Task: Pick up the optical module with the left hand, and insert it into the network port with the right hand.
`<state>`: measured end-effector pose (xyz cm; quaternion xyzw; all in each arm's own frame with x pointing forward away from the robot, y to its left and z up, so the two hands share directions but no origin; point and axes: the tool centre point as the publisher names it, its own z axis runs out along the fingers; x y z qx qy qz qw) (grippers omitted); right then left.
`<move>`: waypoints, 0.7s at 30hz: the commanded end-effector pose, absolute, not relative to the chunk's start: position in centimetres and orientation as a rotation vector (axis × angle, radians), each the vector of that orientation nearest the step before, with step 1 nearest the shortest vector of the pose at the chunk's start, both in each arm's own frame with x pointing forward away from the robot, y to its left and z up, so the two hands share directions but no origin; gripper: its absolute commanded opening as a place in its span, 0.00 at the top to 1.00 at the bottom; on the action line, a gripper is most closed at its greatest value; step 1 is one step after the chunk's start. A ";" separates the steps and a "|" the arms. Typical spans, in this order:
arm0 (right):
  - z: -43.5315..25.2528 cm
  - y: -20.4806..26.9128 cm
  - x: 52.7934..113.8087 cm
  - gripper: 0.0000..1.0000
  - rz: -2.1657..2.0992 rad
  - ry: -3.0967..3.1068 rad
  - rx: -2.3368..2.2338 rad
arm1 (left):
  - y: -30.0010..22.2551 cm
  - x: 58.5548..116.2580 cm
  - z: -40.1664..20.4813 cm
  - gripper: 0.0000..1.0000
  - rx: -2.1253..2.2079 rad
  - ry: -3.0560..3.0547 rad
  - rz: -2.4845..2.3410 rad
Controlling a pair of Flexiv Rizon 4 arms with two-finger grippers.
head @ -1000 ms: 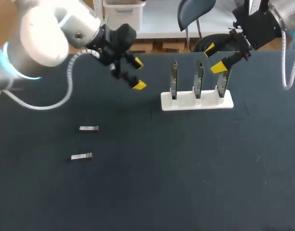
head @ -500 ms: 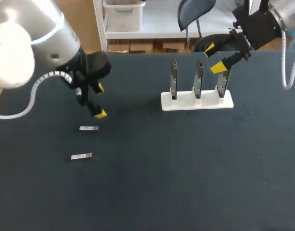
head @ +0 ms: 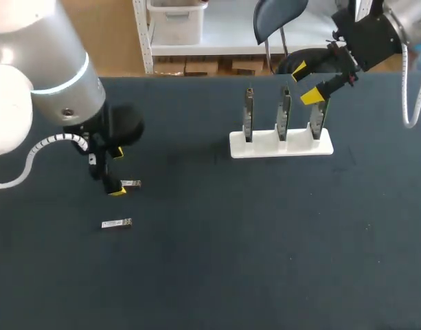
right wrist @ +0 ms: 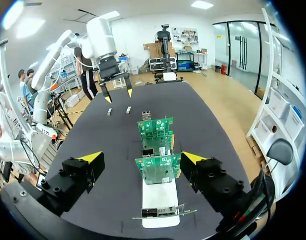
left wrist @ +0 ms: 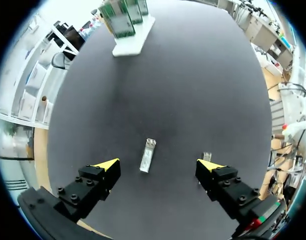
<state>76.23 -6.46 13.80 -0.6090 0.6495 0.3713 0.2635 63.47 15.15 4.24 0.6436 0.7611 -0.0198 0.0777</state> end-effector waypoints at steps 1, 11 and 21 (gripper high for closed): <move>13.8 -6.5 76.0 0.00 0.999 1.757 -1.643 | 15.3 64.5 3.5 0.00 1.973 2.283 -0.103; 13.8 -6.5 76.0 0.00 0.999 1.757 -1.643 | 15.5 65.7 1.4 0.00 2.126 2.223 -0.102; 13.8 -6.5 76.0 0.00 0.999 1.757 -1.643 | 16.4 65.3 -0.4 0.00 2.187 2.245 -0.064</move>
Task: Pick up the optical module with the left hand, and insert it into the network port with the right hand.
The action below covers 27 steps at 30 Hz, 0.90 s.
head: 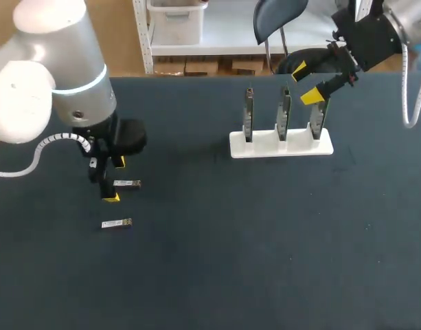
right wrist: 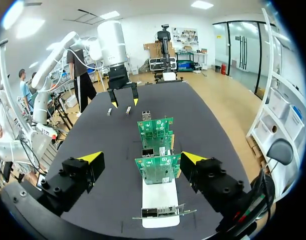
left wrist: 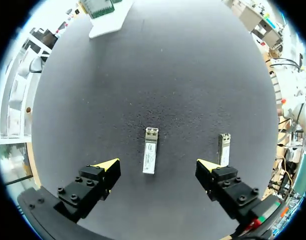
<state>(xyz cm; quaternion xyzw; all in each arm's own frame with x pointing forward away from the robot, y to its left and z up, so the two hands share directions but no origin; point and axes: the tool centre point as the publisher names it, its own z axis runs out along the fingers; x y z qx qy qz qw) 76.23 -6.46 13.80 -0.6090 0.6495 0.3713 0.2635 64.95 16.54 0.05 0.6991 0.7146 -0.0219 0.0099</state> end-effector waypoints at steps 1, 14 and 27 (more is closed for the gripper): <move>13.8 -6.5 76.0 0.00 0.999 1.757 -1.643 | 16.4 65.3 -0.4 0.00 2.185 2.247 -0.063; 13.8 -6.5 76.0 0.00 0.999 1.757 -1.643 | 16.1 65.2 -1.4 0.00 2.169 2.277 -0.044; 13.8 -6.5 76.0 0.00 0.999 1.757 -1.643 | 16.3 64.8 -1.8 0.22 2.170 2.306 -0.036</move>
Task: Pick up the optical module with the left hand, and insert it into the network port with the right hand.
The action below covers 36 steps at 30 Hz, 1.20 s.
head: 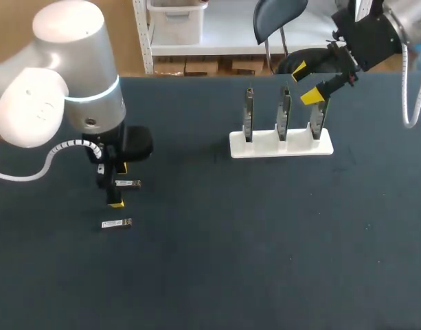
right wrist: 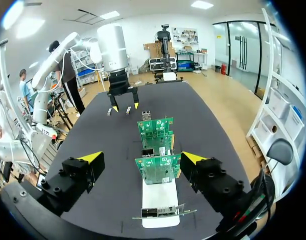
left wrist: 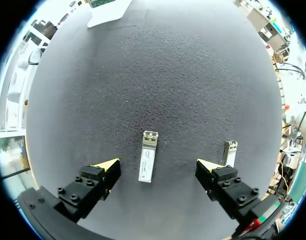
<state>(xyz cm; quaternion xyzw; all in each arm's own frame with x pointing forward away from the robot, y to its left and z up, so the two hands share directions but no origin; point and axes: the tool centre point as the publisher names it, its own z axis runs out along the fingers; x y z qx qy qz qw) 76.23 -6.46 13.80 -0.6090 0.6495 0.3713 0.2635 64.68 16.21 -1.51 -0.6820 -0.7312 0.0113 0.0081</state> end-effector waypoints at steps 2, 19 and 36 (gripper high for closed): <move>13.8 -6.5 76.0 0.00 0.999 1.757 -1.643 | 16.4 64.7 -1.9 0.94 -2.140 -2.256 0.033; 13.8 -6.5 76.0 0.00 0.999 1.757 -1.643 | 16.1 64.9 -2.1 1.00 -2.141 -2.245 0.036; 13.8 -6.5 76.0 0.00 0.999 1.757 -1.643 | 11.4 74.0 6.1 1.00 -2.060 -2.933 0.285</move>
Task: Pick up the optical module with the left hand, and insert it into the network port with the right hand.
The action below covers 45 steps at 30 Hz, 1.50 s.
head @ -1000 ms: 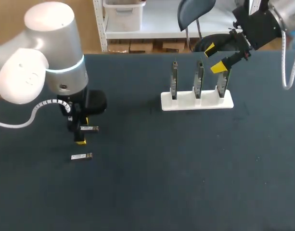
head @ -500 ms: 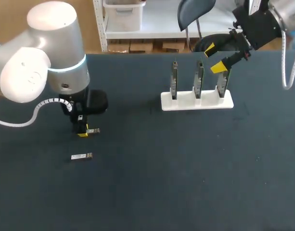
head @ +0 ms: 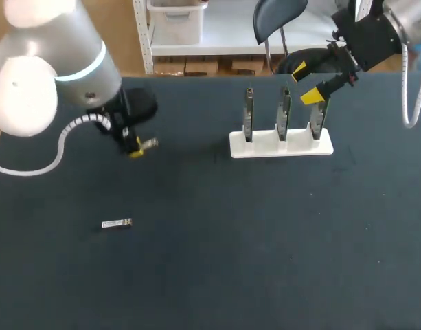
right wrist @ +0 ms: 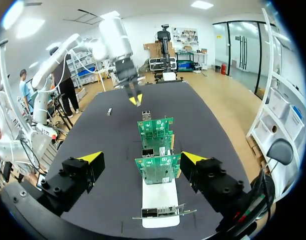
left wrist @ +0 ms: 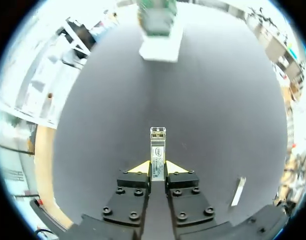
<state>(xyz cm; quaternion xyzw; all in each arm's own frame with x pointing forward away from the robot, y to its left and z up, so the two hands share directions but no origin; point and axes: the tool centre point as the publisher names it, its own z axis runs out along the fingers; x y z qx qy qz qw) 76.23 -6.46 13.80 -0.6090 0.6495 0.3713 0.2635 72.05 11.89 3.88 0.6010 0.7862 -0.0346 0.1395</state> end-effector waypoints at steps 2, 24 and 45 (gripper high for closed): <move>13.8 -6.5 76.0 0.00 0.999 1.757 -1.643 | 10.6 75.7 7.6 1.00 1.419 2.161 -0.286; 13.8 -6.5 76.0 0.00 0.999 1.757 -1.643 | -6.3 84.6 21.5 1.00 1.164 1.607 -0.739; 13.8 -6.5 76.0 0.00 0.999 1.757 -1.643 | -16.5 79.9 22.6 1.00 1.269 1.329 -1.011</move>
